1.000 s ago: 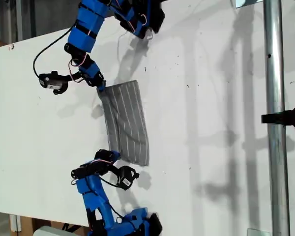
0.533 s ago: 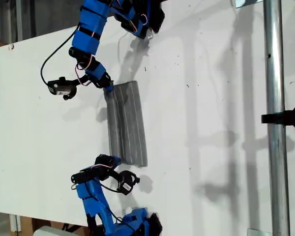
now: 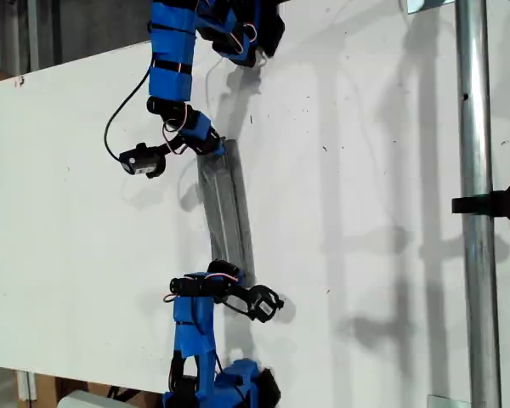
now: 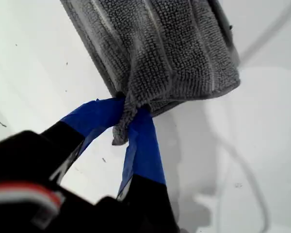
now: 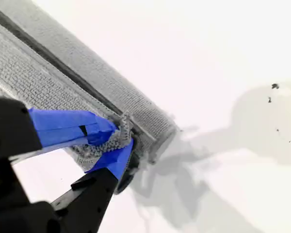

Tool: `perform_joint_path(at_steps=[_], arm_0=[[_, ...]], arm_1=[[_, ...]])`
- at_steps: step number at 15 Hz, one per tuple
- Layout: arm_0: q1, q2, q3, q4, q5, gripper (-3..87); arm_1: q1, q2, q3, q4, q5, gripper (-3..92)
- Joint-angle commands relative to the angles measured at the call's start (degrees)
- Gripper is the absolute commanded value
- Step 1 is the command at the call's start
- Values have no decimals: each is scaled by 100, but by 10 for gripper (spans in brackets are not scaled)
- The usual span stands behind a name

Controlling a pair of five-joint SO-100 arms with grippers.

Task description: Grasp corners of a towel and fold twice.

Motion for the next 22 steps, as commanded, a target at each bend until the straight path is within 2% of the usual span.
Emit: perform_joint_path(at_steps=[1, 3, 4, 5, 6, 7, 9, 11, 14, 16, 19, 21, 22], arm_0=[[272, -220, -114, 9, -360, -27], [448, -308, -202, 35, -563, -26], [448, -325, -202, 88, -615, 10], [413, -334, -202, 176, -624, 109], [413, -264, -264, 369, -580, 160], [422, -105, -308, 606, -598, 160], [466, 650, -105, 896, -571, 160], [352, 1767, 589, 914, -536, 160], [158, 3129, 1635, 844, -624, 140], [237, 3885, 2180, 519, -563, 157], [299, 6117, 4175, -571, -598, 220], [352, 9193, 6038, -1239, -510, 133], [272, 10749, 6653, -984, -677, 93]], arm_1=[[-220, -272, 79, 18, 264, -2], [-466, -677, 97, -53, 475, -2], [-413, -914, 97, 0, 554, 2], [-334, -1090, 97, 88, 589, 94], [-325, -1125, 53, 264, 589, 231], [-308, -1002, -9, 554, 580, 272], [-211, -272, -70, 1125, 571, 276], [132, 756, 88, 1424, 545, 258], [694, 1811, 677, 1160, 545, 268], [853, 1872, 967, 642, 580, 279], [791, 1389, 1046, -413, 809, 313], [694, 844, 1002, -1037, 1081, 330], [668, 519, 914, -1195, 1239, 333]])
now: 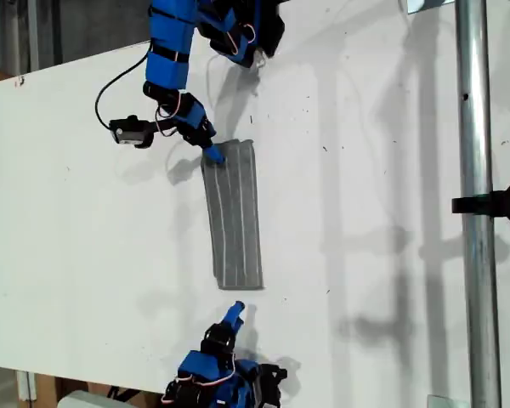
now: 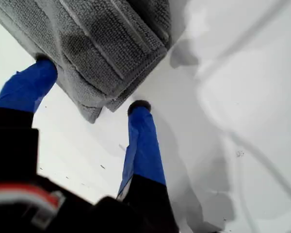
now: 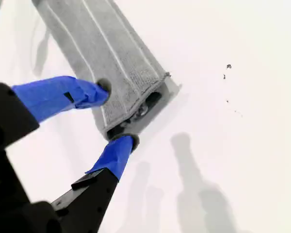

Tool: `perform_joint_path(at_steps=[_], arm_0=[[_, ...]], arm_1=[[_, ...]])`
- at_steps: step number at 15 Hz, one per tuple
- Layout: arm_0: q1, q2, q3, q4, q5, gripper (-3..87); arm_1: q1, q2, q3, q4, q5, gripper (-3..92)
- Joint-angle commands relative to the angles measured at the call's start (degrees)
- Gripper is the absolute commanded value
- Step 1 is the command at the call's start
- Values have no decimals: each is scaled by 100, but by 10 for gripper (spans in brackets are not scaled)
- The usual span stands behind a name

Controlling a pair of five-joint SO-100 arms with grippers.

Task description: Grasp corners of a towel and fold twice.

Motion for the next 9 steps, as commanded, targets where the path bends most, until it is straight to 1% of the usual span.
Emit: perform_joint_path(at_steps=[1, 3, 4, 5, 6, 8, 9], arm_0=[[79, 3182, 1002, 97, -255, 80], [185, 3516, 1345, 114, -527, 62], [299, 4131, 1749, 53, -554, 57], [325, 4236, 1872, -35, -404, 39], [334, 4245, 1907, -35, -413, 50], [343, 4245, 1969, -97, -466, 59], [360, 4245, 1995, -114, -510, 59]], arm_1=[[-123, -519, -299, -343, 264, 333], [-141, -1125, -554, -369, 457, 333], [-132, -1468, -703, -343, 501, 336], [-158, -1802, -870, -343, 554, 337], [-229, -2197, -1116, -369, 563, 336], [-431, -2927, -1925, -290, 501, 242], [-501, -3208, -2303, -272, 501, 171]])
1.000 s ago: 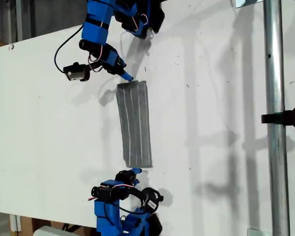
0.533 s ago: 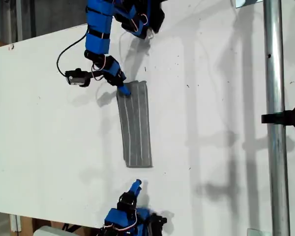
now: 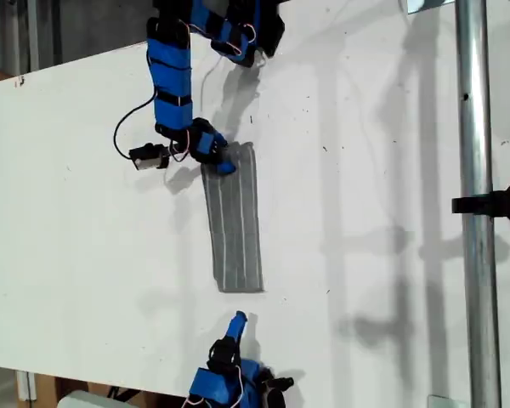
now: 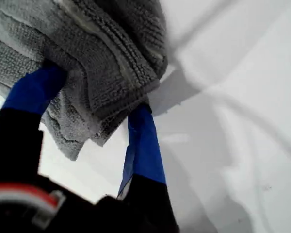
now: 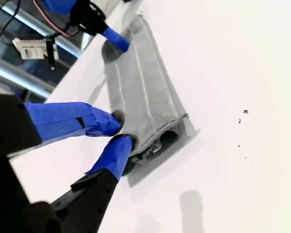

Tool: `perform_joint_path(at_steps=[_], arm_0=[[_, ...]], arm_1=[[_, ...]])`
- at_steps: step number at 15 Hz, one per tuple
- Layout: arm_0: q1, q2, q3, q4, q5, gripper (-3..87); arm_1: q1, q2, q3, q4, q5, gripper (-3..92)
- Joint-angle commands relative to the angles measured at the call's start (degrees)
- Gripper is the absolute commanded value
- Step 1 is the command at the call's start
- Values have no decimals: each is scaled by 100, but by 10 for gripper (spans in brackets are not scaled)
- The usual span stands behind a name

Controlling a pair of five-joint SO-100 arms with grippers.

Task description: Grasp corners of a towel and fold twice.

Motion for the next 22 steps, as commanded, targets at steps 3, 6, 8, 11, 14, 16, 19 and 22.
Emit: perform_joint_path(at_steps=[3, 6, 8, 11, 14, 16, 19, 22], arm_0=[[176, 44, -26, -185, -97, 59], [290, 44, 9, -220, -114, 59], [325, 44, 62, -264, -105, 59], [369, 44, 132, -343, -97, 60], [422, 44, 299, -545, -105, 60], [448, 44, 299, -571, -97, 59], [457, 44, 299, -571, -114, 57], [501, 44, 308, -562, -167, 55]], arm_1=[[-255, -642, -1485, 492, 26, -1], [-308, 360, -809, 1854, 264, -1], [-492, 1802, 352, 2602, 879, -1], [-1160, 4087, 1397, 3990, 2268, -2], [-1600, 4685, 1424, 3894, 2742, -2], [-1626, 4192, 677, 3023, 2250, -2], [-1564, 2672, -1099, 2312, 1635, -2], [-1600, 1538, -2707, 1942, 1222, -2]])
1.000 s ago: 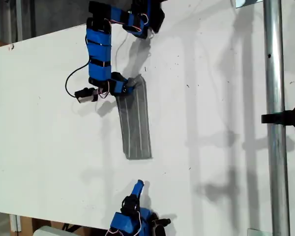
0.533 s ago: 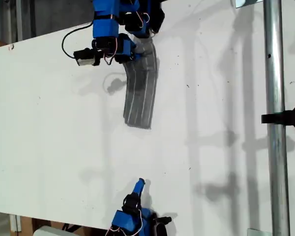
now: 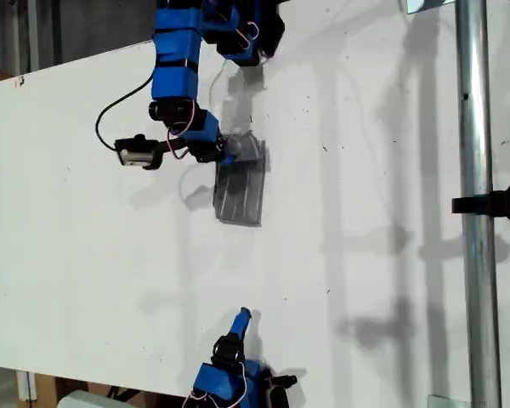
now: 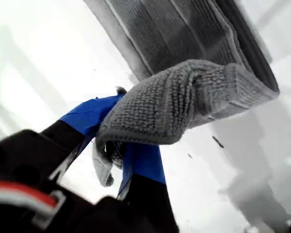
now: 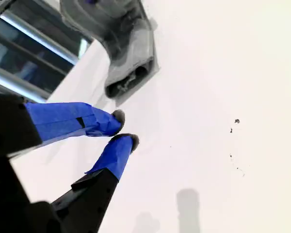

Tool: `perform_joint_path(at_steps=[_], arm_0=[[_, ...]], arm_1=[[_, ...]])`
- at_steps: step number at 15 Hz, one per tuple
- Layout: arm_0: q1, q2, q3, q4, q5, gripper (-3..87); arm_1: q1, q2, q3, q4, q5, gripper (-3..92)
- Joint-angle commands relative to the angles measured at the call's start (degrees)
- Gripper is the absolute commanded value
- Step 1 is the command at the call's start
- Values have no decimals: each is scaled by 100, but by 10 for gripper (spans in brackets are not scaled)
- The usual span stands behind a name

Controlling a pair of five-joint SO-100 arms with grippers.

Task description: Grasp corners of a towel and fold twice.

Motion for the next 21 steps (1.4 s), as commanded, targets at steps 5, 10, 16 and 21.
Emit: perform_joint_path(at_steps=[5, 10, 16, 21], arm_0=[[123, 35, 18, -123, -132, 56], [141, 35, 105, -105, -202, 59], [70, 35, 817, -176, -387, 103], [-35, 35, 1160, -202, -88, 70]], arm_1=[[-18, -1318, -817, -1644, -185, -2], [-70, -2373, -1248, -3331, -712, 316], [378, -167, 149, -3542, -888, 216], [1028, 5001, 5265, -2215, 220, -1]])
